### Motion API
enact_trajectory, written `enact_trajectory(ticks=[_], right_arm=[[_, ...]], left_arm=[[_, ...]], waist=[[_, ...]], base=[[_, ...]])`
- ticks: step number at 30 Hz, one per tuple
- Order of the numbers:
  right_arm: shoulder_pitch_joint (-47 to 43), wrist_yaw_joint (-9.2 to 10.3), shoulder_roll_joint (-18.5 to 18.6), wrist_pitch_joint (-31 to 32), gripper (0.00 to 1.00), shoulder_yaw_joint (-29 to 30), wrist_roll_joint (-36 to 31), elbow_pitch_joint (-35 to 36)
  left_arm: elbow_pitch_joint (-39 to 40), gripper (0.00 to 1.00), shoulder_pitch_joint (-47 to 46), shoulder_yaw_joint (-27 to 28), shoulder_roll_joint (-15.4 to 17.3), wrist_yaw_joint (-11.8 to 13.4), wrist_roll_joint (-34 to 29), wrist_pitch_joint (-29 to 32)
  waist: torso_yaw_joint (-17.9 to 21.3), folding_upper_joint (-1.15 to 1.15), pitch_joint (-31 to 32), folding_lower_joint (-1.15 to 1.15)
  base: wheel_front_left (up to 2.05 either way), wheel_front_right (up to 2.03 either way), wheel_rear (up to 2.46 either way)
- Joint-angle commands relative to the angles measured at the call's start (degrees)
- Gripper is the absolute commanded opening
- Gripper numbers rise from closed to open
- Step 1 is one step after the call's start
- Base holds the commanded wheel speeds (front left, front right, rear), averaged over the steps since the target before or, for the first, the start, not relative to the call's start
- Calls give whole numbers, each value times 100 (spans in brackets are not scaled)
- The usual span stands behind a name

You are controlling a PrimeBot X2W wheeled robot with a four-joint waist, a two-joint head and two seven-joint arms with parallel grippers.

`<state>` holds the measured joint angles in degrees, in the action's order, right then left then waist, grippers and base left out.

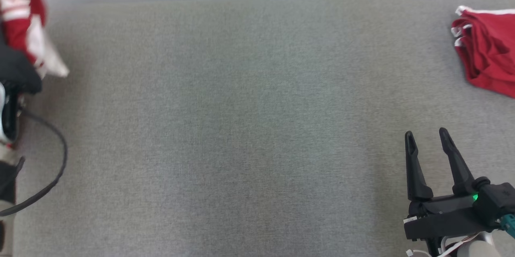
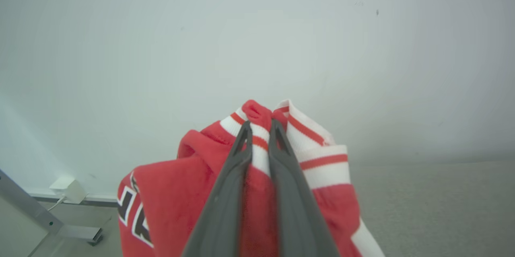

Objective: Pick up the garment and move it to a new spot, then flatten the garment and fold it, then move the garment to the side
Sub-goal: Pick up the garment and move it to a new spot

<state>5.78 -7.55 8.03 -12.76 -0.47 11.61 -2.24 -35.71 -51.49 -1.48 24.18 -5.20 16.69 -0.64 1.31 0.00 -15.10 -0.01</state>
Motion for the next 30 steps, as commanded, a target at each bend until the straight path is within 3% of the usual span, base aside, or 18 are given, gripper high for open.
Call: enact_trajectory(ticks=[1, 10, 11, 16, 23, 30], right_arm=[[-68, 14, -50, -55, 100, 0, 67, -60], [-131, 14, -271, -197, 100, -36, 131, -396], [-131, 14, -271, -197, 100, -36, 131, -396], [-156, 14, -355, -239, 100, -10, 161, -544], [-169, 14, -420, -245, 100, 58, 146, -612], [-278, 14, -393, -247, 100, 248, 108, -561]], left_arm=[[277, 0, -135, -94, -91, -43, -12, -20], [1811, 0, -526, -835, -775, -136, 102, 446], [1811, 0, -526, -835, -775, -136, 102, 446], [2255, 0, -689, -1437, -1396, -176, 273, 644], [2193, 0, -784, -2147, -1995, -195, 512, 574], [2234, 0, -259, -2531, -2116, 182, 1057, 229]], waist=[[147, 0, 194, 1], [709, 0, 539, 1], [709, 0, 539, 1], [1062, 0, 691, 1], [1484, 0, 764, 1], [1513, 0, 812, 1]], base=[[0, 0, 0], [0, 0, 0], [0, 0, 0], [0, 0, 0], [0, 0, 0], [0, 0, 0]])
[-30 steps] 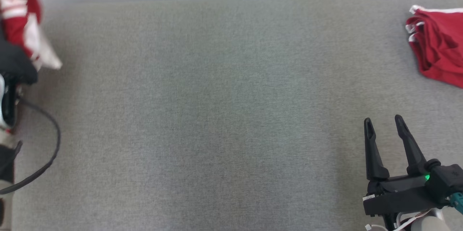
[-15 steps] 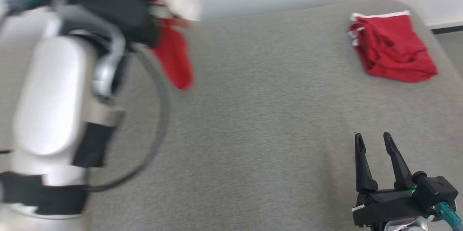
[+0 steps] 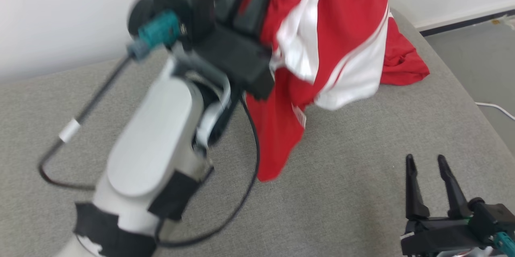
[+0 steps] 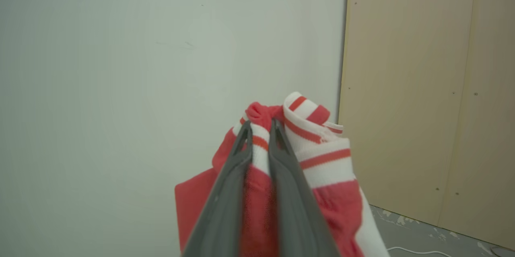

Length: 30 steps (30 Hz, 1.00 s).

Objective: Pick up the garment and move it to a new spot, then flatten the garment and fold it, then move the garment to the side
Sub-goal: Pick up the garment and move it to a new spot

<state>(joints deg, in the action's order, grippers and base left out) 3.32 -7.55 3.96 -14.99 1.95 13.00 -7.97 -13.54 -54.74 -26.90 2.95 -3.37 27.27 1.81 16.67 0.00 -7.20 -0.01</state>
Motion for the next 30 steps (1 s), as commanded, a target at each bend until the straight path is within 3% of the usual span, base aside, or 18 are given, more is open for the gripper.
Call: enact_trajectory(ticks=[1, 7, 12, 20, 26, 27, 28, 29, 30], right_arm=[[-54, 14, 17, -24, 100, 43, -53, 22], [-92, 14, 48, -24, 100, 99, -122, 42], [-5, 14, 97, -16, 100, 51, -124, 13], [27, 14, 142, -14, 100, -9, -138, -67], [24, 14, 190, 14, 100, -51, -108, -92], [20, 14, 202, 18, 100, -52, -93, -96], [16, 14, 210, 16, 100, -57, -79, -103], [8, 14, 220, 17, 100, -64, -69, -104], [-10, 14, 231, 19, 100, -53, -68, -103]], left_arm=[[23, 0, 193, -52, -1, 60, 56, -48], [-41, 0, 1165, -47, 30, 502, 388, -423], [-253, 0, 2081, 174, 432, 686, 454, -730], [-639, 0, 3238, 718, 1025, 831, 705, -1219], [-893, 0, 3725, 1034, 1203, 874, 921, -1453], [-940, 38, 3779, 1058, 1236, 872, 909, -1485], [-961, 88, 3813, 1068, 1266, 872, 846, -1530], [-967, 100, 3843, 1074, 1280, 866, 789, -1566], [-950, 100, 3879, 1082, 1272, 866, 757, -1600]], waist=[[-67, 0, 23, 1], [-378, 0, 16, 1], [-606, 0, -6, 1], [-779, 0, -37, 1], [-808, 0, -6, 1], [-820, 0, 5, 1], [-831, 0, 21, 1], [-846, 0, 35, 1], [-873, 0, 61, 1]], base=[[0, 0, 0], [0, 0, 0], [0, 0, 0], [0, 0, 0], [0, 0, 0], [0, 0, 0], [0, 0, 0], [0, 0, 0], [0, 0, 0]])
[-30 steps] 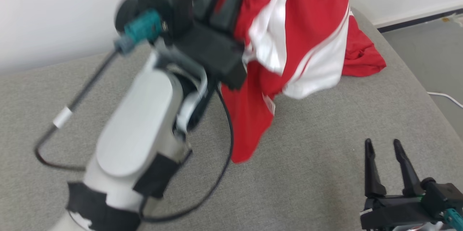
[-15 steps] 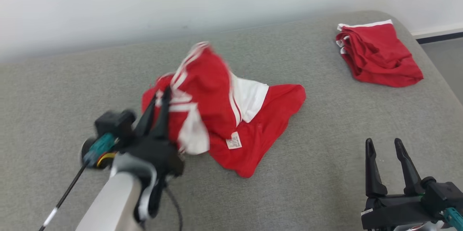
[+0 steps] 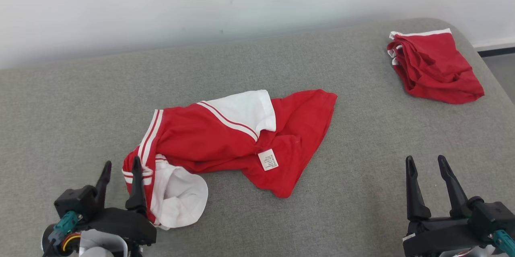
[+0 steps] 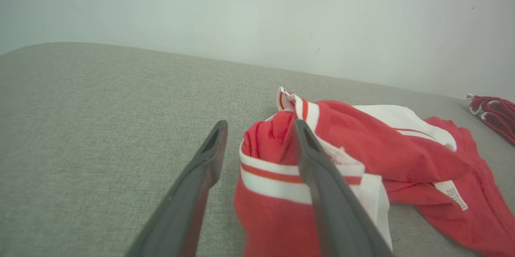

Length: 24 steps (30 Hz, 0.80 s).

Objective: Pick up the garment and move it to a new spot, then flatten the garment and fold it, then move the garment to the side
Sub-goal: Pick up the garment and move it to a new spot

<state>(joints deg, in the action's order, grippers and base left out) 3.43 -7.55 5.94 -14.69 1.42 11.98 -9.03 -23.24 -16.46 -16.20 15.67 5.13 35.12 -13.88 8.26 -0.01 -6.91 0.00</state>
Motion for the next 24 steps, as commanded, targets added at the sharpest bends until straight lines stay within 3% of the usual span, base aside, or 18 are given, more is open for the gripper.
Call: enact_trajectory(ticks=[1, 24], right_arm=[[-39, 14, 37, -9, 100, 4, 34, 13], [-485, 14, -63, 35, 100, 6, 26, 189]], left_arm=[[65, 100, 83, 41, -6, 21, -65, -63], [2013, 100, 1431, 647, 316, 249, -1072, -133]], waist=[[-53, 1, 51, 0], [-504, 1, 787, 0]], base=[[0, 0, 0], [0, 0, 0]])
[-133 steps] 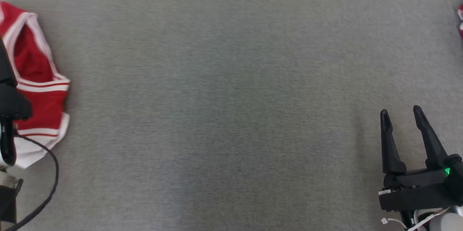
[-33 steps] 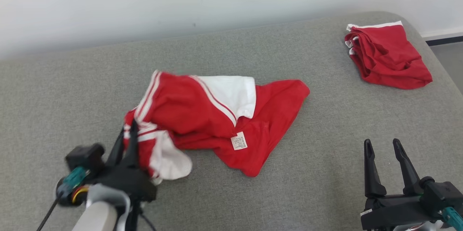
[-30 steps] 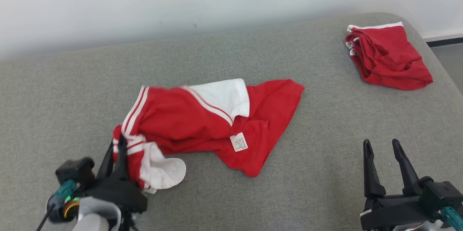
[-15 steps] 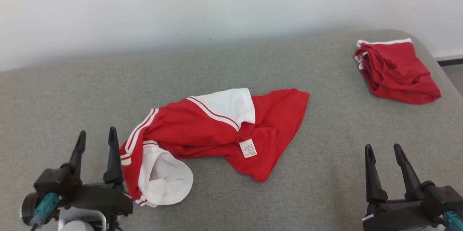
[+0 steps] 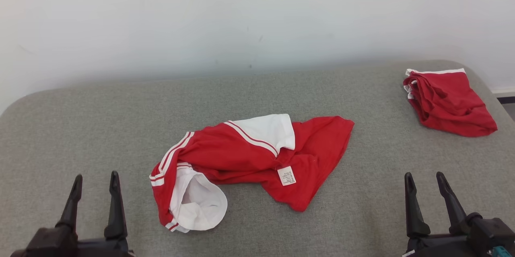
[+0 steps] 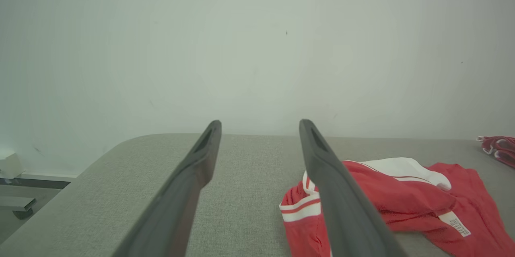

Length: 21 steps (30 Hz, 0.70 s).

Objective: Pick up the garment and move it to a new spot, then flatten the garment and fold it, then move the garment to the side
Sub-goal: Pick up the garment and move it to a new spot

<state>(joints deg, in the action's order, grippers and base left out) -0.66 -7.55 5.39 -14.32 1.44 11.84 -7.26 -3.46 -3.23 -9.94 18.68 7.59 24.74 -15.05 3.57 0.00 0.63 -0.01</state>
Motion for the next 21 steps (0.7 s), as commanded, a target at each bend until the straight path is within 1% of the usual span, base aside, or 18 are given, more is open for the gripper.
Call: enact_trajectory(ticks=[1, 4, 7, 15, 21], right_arm=[[-81, 14, -9, 4, 100, 0, 47, 16], [-106, 14, -12, 12, 100, -14, 77, 22], [-139, 14, -8, 16, 100, -27, 90, 8], [-208, 14, -38, 26, 100, -59, 144, -56], [-208, 14, -67, 5, 100, -125, 171, -161]], left_arm=[[48, 100, 172, 26, 20, 5, -70, -16], [33, 100, 347, -19, 73, -46, -217, -16], [10, 100, 458, 43, -14, -54, -199, -17], [-124, 100, 601, 100, -143, -157, -336, -17], [-238, 100, 650, 223, -300, -255, -441, -17]], waist=[[-47, 0, 44, 1], [-75, 0, 65, 1], [-102, 0, 79, 1], [-201, 0, 58, 1], [-249, 0, 8, 1]], base=[[0, 0, 0], [0, 0, 0], [0, 0, 0], [0, 0, 0], [0, 0, 0]])
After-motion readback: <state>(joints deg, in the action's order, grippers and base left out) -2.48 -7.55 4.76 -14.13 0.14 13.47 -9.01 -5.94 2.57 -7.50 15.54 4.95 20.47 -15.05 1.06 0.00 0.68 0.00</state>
